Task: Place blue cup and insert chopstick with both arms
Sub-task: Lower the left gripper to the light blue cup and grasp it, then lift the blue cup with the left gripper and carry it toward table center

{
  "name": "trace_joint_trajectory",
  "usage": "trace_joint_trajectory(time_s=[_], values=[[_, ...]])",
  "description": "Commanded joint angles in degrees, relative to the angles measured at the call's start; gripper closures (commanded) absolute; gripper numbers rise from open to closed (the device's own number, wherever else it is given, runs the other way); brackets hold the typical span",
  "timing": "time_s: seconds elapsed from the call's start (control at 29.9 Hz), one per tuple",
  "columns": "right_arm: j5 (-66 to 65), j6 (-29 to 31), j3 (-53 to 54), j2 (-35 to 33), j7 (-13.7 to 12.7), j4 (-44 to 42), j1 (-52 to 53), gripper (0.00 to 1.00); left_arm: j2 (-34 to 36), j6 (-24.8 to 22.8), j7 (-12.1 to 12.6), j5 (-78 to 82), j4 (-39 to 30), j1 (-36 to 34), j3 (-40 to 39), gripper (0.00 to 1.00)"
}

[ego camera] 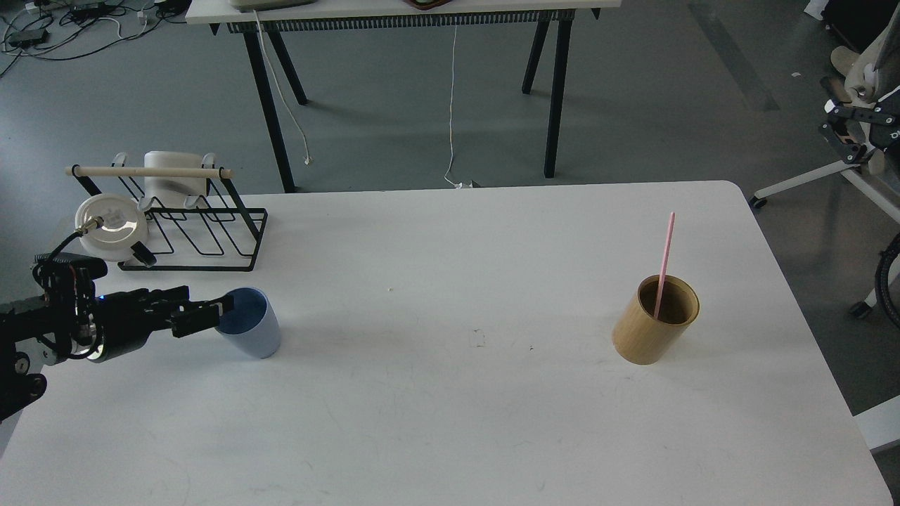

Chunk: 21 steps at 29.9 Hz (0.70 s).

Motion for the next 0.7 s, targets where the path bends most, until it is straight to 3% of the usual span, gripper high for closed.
trace_joint_trajectory(time_s=[0.0, 0.1, 0.27, 0.43, 0.53, 0.67], values=[[0.0, 0.0, 0.0, -0.1, 0.0, 0.0, -0.3, 0.02, 0.0, 0.2, 0.0, 0.1, 0.1, 0.2, 0.0, 0.13], [0.0, 0.0, 0.0, -0.2, 0.0, 0.0, -0.4, 0.02, 0.0, 0.3, 0.0, 0.3, 0.1, 0.5, 0.1, 0.33], [0.0, 0.0, 0.0, -0.2, 0.0, 0.0, -0.7, 0.02, -0.1, 0.4, 0.0, 3.2, 0.1, 1.2, -0.2, 0.56], [0.0, 0.0, 0.0, -0.7, 0.0, 0.0, -1.0, 0.02, -0.1, 1.4, 0.0, 3.2, 0.1, 1.3, -0.4, 0.95], [0.0, 0.0, 0.0, -0.8, 0.0, 0.0, -1.0, 0.02, -0.1, 4.2, 0.0, 3.1, 0.1, 1.2, -0.2, 0.99], [0.1, 0.0, 0.0, -0.8, 0.0, 0.0, -1.1, 0.02, 0.0, 4.2, 0.0, 3.1, 0.1, 1.2, -0.2, 1.0]])
